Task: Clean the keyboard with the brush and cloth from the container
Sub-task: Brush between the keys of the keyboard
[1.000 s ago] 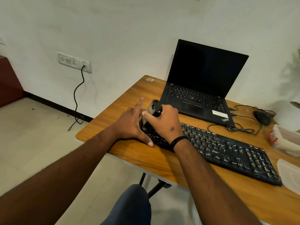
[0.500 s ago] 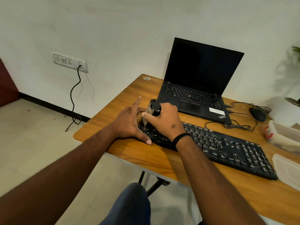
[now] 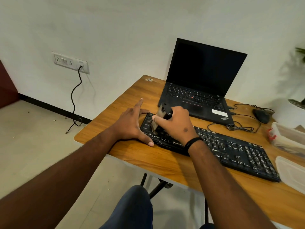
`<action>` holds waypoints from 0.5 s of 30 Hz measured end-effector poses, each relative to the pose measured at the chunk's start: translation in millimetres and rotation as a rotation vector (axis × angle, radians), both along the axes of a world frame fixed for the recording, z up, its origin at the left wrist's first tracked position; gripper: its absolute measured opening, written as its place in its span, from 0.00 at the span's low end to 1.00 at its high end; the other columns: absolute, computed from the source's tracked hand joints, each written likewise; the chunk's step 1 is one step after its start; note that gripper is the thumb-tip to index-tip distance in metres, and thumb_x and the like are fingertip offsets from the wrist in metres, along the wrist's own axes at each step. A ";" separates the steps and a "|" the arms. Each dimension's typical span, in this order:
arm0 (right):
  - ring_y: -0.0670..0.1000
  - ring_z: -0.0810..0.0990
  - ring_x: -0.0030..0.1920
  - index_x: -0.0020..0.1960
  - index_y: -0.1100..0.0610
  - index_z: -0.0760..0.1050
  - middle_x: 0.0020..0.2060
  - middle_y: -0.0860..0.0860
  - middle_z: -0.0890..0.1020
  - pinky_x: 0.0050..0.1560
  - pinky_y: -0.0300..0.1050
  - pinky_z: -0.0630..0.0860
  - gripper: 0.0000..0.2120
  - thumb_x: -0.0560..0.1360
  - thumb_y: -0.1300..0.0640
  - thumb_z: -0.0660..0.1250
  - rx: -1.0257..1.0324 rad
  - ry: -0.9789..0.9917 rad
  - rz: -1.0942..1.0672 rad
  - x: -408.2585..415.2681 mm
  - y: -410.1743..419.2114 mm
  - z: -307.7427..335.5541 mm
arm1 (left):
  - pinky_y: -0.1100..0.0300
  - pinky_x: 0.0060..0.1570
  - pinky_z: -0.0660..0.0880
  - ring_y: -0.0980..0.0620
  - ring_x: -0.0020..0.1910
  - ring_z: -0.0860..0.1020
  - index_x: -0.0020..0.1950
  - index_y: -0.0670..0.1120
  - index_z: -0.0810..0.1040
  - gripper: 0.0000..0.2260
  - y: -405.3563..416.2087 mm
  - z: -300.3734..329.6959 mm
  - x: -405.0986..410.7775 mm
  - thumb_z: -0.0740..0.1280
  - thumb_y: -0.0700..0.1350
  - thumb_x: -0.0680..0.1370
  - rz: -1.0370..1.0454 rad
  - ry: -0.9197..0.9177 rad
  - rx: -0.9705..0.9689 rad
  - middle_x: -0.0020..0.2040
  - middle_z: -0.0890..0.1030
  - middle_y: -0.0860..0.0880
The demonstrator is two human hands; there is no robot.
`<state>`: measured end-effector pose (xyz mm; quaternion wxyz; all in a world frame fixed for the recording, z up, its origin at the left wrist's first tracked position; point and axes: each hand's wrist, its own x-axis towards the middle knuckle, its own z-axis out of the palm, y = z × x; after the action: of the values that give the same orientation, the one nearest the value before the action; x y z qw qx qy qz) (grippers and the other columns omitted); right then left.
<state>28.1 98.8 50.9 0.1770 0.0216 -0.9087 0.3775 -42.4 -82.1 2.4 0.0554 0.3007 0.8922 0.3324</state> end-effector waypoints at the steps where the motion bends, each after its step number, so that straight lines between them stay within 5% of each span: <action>1: 0.45 0.74 0.27 0.31 0.54 0.73 0.26 0.48 0.78 0.26 0.35 0.67 0.16 0.73 0.51 0.74 0.038 0.017 -0.054 -0.1 0.0 -1.7 | 0.46 0.75 0.56 0.46 0.77 0.59 0.82 0.52 0.36 0.73 0.7 0.7 1.0 0.81 0.67 0.53 0.003 0.001 0.002 0.78 0.64 0.49; 3: 0.43 0.73 0.28 0.31 0.52 0.71 0.28 0.46 0.77 0.28 0.32 0.65 0.16 0.73 0.50 0.73 0.077 0.067 -0.140 0.7 1.3 -1.7 | 0.46 0.75 0.56 0.47 0.77 0.59 0.82 0.51 0.37 0.72 1.5 1.5 2.3 0.82 0.66 0.53 0.007 -0.001 0.005 0.78 0.65 0.51; 6: 0.46 0.74 0.26 0.32 0.59 0.75 0.26 0.51 0.78 0.26 0.36 0.68 0.16 0.73 0.52 0.74 0.010 -0.005 0.014 3.4 5.2 1.2 | 0.46 0.76 0.56 0.47 0.78 0.59 0.81 0.54 0.36 0.74 0.2 -0.1 0.3 0.79 0.72 0.50 0.000 -0.009 -0.001 0.78 0.65 0.52; 10: 0.44 0.72 0.28 0.31 0.49 0.69 0.28 0.45 0.75 0.28 0.35 0.64 0.17 0.73 0.48 0.73 0.180 0.042 -0.120 5.0 2.3 3.6 | 0.46 0.76 0.56 0.48 0.77 0.59 0.81 0.55 0.36 0.74 0.1 0.3 -0.1 0.77 0.75 0.48 -0.001 -0.013 -0.002 0.78 0.66 0.52; 15: 0.42 0.71 0.25 0.30 0.56 0.73 0.25 0.46 0.75 0.25 0.33 0.65 0.17 0.72 0.52 0.75 0.045 -0.043 0.029 8.9 10.2 2.9 | 0.43 0.76 0.56 0.47 0.78 0.59 0.81 0.54 0.36 0.74 -0.4 0.2 -1.2 0.77 0.75 0.48 0.003 -0.010 -0.006 0.78 0.66 0.53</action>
<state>37.0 108.9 53.8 0.1515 0.0308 -0.9200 0.3601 -43.6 -82.5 2.6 0.0606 0.2976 0.8934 0.3312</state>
